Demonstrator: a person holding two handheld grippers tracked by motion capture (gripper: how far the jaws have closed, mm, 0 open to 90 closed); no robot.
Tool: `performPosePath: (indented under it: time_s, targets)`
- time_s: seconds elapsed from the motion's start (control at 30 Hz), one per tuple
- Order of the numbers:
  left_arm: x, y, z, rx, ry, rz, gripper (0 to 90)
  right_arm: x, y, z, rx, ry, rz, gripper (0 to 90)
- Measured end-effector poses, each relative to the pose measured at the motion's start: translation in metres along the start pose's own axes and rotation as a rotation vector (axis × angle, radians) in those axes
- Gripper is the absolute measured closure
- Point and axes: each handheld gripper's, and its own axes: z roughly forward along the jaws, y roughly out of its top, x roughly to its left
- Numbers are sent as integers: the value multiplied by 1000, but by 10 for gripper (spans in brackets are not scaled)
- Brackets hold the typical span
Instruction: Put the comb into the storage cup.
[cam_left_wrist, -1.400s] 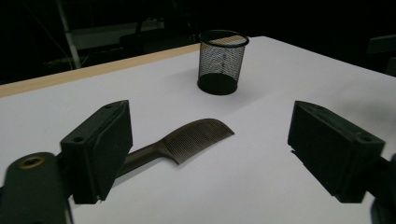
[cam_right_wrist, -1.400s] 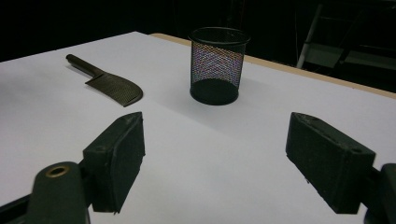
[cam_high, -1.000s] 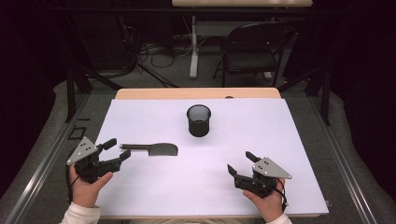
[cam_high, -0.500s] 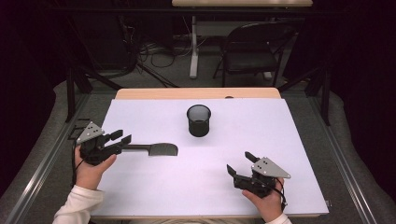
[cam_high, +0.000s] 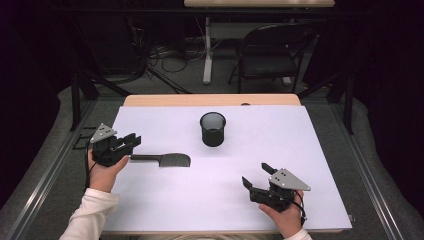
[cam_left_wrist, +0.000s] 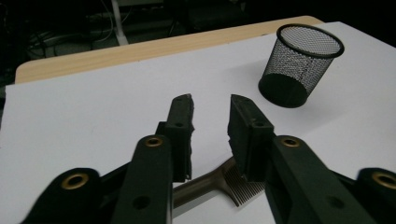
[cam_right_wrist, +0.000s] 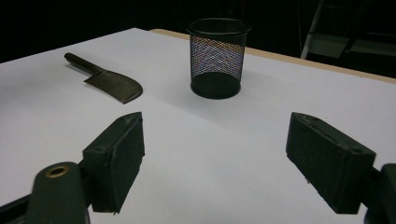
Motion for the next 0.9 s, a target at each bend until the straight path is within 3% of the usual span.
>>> performPosePath:
  time_s: [0.43,0.9]
  targets:
    - [15,-21,33,87,55,-41,897,1,-1,1,1,6,-7,186]
    - [22,-32,54,194,119,-12,900,2,-2,2,3,12,-8,186]
